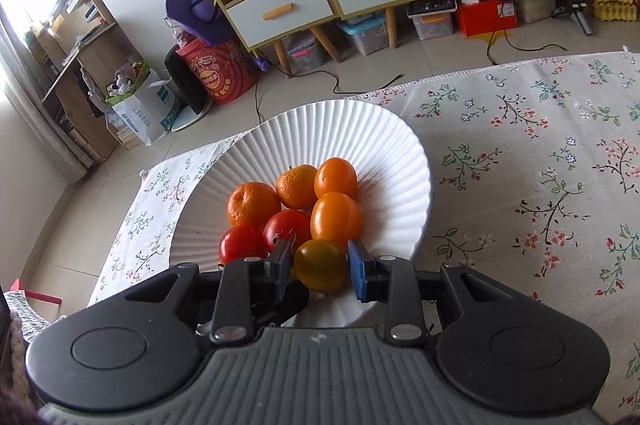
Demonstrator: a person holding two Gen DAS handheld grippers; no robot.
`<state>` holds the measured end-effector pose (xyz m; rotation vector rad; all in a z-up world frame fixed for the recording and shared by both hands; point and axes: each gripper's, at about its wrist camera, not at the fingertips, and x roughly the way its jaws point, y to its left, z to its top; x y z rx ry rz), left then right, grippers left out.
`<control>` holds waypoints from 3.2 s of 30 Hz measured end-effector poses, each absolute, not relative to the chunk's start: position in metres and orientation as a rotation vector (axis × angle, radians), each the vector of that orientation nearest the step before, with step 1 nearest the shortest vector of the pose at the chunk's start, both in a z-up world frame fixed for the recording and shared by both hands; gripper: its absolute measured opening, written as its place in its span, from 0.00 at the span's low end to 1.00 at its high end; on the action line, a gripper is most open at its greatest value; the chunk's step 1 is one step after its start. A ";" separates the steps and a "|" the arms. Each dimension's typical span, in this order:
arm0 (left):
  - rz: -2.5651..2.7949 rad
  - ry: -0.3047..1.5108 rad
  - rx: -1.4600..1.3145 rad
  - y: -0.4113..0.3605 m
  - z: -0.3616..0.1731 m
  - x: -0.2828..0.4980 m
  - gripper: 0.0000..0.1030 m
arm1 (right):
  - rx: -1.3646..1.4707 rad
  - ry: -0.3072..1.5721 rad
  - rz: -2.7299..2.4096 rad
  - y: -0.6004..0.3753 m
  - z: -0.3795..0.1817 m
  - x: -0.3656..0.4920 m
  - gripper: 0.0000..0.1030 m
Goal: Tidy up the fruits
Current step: 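Carry the brown fruit and yellow tomato into the bowl and open both grippers, then grasp a green tomato with the left gripper while the right grasps a brown fruit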
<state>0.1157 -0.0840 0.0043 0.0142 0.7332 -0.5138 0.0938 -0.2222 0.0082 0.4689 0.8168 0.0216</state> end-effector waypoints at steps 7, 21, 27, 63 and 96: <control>-0.527 0.734 0.030 -0.083 0.010 0.109 0.56 | 0.482 0.809 0.030 -0.226 0.017 0.090 0.40; -0.546 0.757 0.104 -0.075 0.021 0.090 0.77 | 0.384 0.810 0.049 -0.226 0.031 0.074 0.70; -0.538 0.761 0.124 -0.067 0.024 0.081 0.88 | 0.345 0.807 0.054 -0.227 0.034 0.065 0.78; -0.437 0.823 0.170 0.009 0.009 0.050 0.96 | 0.165 0.870 0.186 -0.187 0.022 0.005 0.93; -0.419 0.698 0.154 0.011 -0.038 0.066 0.97 | -0.014 0.845 0.066 -0.188 -0.018 0.020 0.86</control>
